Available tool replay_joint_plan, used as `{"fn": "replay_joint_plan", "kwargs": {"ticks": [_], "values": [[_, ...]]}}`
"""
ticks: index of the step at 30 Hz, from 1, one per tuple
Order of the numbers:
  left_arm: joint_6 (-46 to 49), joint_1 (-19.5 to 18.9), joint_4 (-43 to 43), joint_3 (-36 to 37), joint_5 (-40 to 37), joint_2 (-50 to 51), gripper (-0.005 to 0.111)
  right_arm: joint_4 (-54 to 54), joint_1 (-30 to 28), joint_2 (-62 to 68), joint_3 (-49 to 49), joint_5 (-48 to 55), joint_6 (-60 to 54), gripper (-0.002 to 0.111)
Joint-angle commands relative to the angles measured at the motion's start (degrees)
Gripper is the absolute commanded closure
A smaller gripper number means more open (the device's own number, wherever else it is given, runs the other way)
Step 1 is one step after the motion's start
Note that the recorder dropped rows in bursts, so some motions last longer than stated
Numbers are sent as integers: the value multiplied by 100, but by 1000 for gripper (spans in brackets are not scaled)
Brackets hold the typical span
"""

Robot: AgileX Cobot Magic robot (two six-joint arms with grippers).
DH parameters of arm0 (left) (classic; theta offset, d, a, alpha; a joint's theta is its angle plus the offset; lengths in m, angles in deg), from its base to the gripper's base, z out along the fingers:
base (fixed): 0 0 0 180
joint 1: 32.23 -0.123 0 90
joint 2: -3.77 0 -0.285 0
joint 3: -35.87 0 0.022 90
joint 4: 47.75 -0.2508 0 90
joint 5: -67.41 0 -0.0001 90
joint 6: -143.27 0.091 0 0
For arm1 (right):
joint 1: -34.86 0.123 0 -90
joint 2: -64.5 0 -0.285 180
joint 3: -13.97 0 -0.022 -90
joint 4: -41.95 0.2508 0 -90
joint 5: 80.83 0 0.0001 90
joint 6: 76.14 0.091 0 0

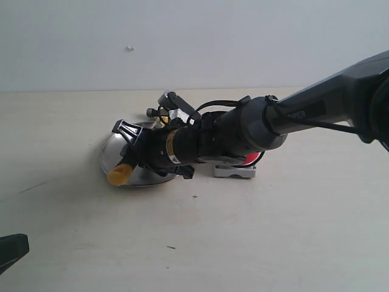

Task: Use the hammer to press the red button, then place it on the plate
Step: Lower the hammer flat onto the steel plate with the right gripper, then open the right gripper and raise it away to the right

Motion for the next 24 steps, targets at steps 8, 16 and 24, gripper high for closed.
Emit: {"fn": "replay_joint_plan", "kwargs": {"ticks": [8, 16, 24], "values": [[-30, -18, 31, -19, -70, -33, 107, -1460, 12, -100, 30, -61, 1194, 64], [-30, -18, 31, -19, -70, -33, 107, -2336, 115, -980, -403, 73, 1132, 70], [-5, -18, 31, -19, -68, -33, 107, -2475, 281, -2712, -1909, 481, -182, 106]]}}
